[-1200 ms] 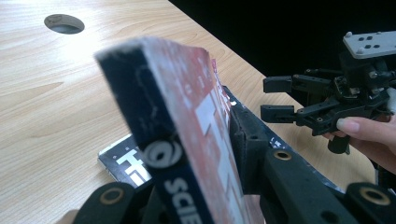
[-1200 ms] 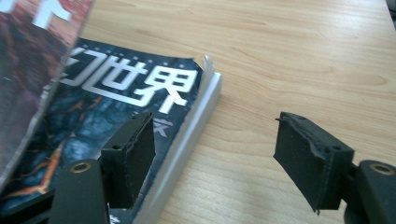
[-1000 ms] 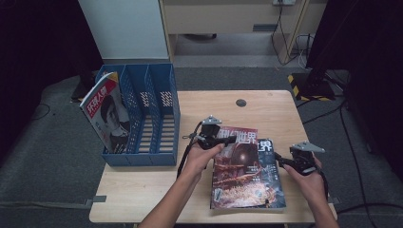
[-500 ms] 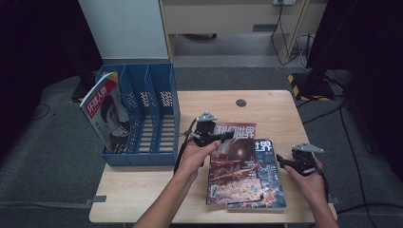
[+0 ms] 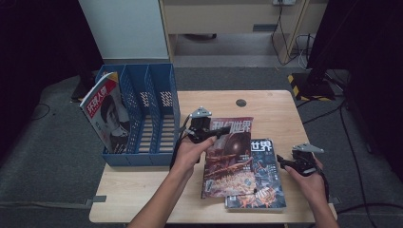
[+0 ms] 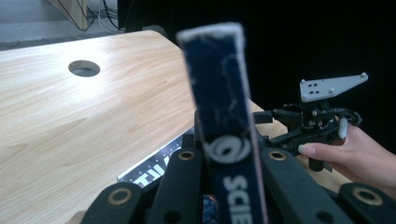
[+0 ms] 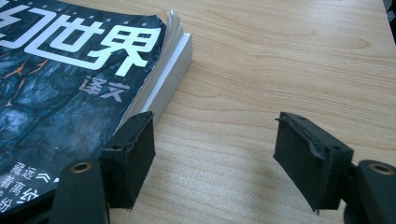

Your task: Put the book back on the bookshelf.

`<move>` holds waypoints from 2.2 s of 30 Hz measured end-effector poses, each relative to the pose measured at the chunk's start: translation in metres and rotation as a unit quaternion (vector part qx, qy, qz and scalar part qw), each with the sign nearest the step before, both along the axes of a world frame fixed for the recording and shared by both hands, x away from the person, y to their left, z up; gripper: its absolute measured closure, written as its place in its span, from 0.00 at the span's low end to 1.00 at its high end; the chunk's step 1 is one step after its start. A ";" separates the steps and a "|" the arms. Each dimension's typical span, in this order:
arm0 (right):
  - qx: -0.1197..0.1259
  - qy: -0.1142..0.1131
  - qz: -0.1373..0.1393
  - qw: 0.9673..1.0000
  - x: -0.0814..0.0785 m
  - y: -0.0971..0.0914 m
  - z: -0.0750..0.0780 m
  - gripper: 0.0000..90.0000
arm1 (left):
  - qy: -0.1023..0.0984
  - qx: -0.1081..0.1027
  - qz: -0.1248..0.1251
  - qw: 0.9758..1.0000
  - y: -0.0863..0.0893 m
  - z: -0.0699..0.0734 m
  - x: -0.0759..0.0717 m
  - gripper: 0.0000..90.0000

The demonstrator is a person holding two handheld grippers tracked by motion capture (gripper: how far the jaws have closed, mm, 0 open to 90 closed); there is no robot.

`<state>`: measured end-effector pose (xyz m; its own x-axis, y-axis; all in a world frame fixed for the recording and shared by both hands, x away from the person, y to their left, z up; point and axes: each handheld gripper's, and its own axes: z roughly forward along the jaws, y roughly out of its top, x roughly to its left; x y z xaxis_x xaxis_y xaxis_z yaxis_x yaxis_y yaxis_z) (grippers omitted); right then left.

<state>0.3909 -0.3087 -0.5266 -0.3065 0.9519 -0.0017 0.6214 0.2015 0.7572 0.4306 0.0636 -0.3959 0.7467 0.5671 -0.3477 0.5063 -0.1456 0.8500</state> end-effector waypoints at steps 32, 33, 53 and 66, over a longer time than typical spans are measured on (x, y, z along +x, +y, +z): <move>-0.007 0.013 0.001 1.000 0.000 0.003 -0.005 0.32 | -0.029 -0.051 0.029 0.998 0.036 0.039 0.003 0.93; -0.007 0.013 0.001 1.000 0.000 0.003 -0.005 0.32 | -0.030 -0.053 0.029 0.998 0.036 0.040 0.003 0.93; -0.008 0.019 0.000 1.000 0.000 0.003 -0.008 0.31 | -0.052 -0.069 0.049 0.995 0.052 0.059 0.001 0.93; -0.002 0.012 0.000 1.000 0.000 0.002 -0.010 0.30 | -0.058 -0.082 0.059 0.993 0.062 0.068 0.000 0.93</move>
